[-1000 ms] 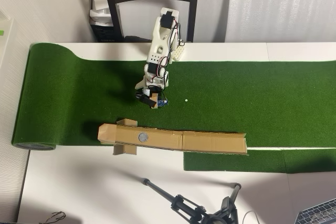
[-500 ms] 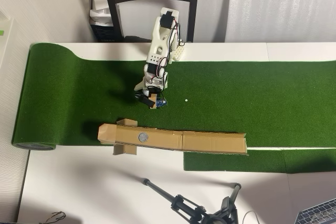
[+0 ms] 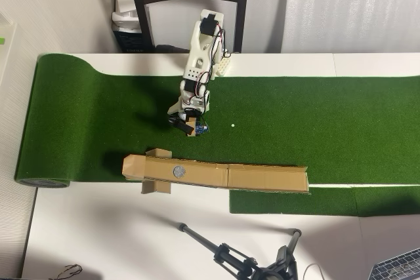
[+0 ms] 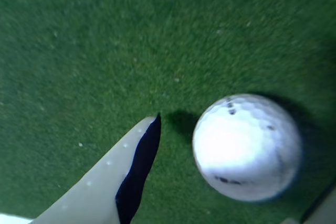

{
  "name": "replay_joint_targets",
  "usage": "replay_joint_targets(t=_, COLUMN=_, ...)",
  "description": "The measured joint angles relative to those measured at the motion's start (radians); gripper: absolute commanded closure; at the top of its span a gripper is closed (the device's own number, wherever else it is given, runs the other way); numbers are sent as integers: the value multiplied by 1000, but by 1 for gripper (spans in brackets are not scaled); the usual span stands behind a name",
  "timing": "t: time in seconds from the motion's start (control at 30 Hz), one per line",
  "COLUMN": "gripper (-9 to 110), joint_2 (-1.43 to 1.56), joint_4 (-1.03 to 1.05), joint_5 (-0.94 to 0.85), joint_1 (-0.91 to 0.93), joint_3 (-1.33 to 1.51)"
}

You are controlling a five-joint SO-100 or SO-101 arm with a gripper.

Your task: Pick up the golf ball and place it on the gray mark at the back.

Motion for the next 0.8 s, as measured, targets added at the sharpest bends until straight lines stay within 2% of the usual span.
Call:
replay_joint_targets(t=0.3, gripper=47, joint_2=-123, joint_4=3, joint_5=-11, joint_1=0, joint_3=-52)
replay_joint_targets(t=0.8, gripper=47, joint_2=-126, joint_4=3, joint_5=-12, joint_1=0, joint_3=-61)
